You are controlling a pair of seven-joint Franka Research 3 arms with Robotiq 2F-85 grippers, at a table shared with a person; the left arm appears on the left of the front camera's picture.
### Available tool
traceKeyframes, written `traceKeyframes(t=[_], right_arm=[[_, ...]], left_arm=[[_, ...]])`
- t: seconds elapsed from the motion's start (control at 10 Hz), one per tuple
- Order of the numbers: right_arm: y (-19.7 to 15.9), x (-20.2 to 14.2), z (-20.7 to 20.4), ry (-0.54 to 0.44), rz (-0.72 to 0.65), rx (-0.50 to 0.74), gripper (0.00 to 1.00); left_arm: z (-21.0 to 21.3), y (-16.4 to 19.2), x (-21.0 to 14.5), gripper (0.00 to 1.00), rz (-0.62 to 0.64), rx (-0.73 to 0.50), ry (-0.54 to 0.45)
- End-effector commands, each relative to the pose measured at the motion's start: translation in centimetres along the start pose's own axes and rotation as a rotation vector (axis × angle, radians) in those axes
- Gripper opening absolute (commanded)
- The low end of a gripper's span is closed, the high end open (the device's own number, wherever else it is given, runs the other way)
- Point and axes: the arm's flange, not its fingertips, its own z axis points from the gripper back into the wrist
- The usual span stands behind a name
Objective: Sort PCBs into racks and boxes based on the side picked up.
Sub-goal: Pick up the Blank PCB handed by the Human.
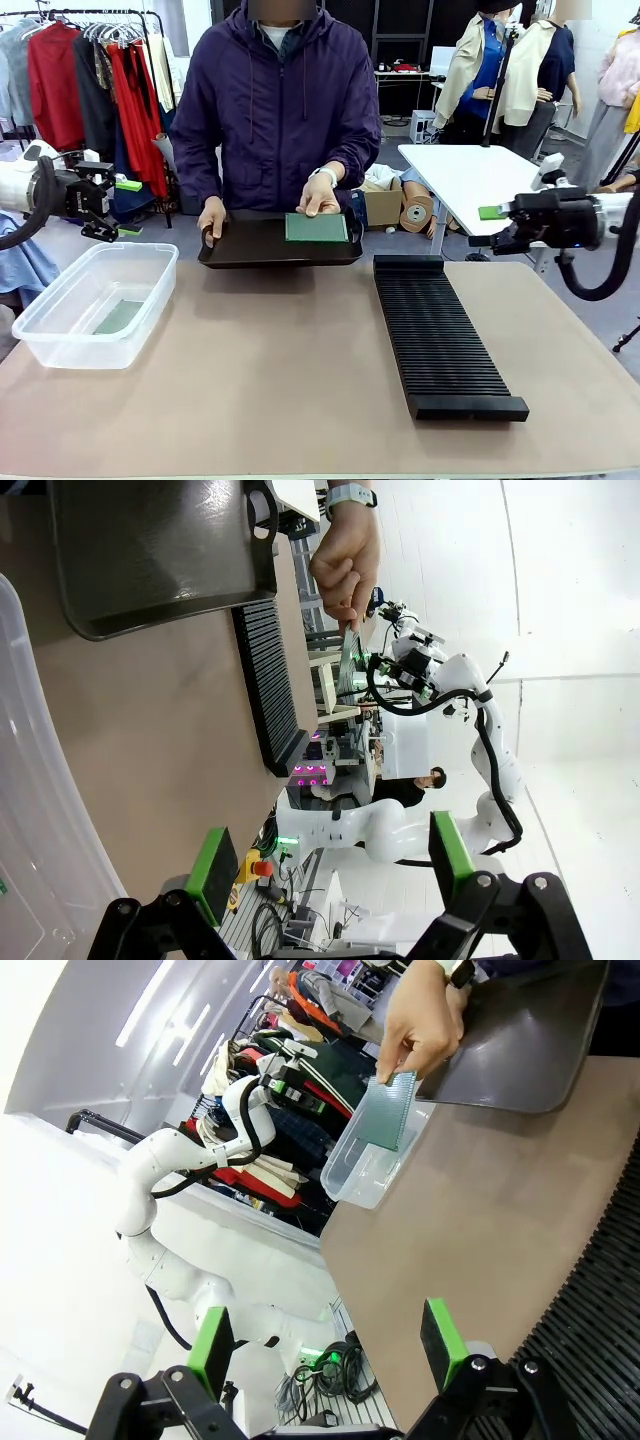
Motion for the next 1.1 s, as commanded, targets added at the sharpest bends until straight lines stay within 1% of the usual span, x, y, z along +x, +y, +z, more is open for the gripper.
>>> traceKeyframes(t=[0.0, 0.3, 0.5, 0.6, 0.8, 1.0], right_arm=[[-1.1, 1.8, -1.4, -0.004, -0.052, -0.009, 1.0], [-3.2, 3.0, -4.9, 0.086, -0.088, 0.013, 1.0], [-4.7, 4.0, -6.9, 0.137, -0.144, 0.021, 1.0], [-5.2, 4.4, -7.7, 0.146, -0.161, 0.019, 1.0], [-6.4, 5.1, -9.2, 0.156, -0.187, 0.055, 1.0], [-7.9, 5.8, -10.4, 0.145, -0.211, 0.072, 1.0]], left_arm=[[0.1, 0.0, 0.0, 1.0, 0.0, 0.001, -0.004], [0.1, 0.0, 0.0, 1.0, 0.0, 0.001, -0.004], [0.1, 0.0, 0.0, 1.0, 0.0, 0.001, -0.004], [0.1, 0.0, 0.0, 1.0, 0.0, 0.001, -0.004], [0.1, 0.0, 0.0, 1.0, 0.0, 0.001, -0.004], [0.1, 0.0, 0.0, 1.0, 0.0, 0.001, -0.004]])
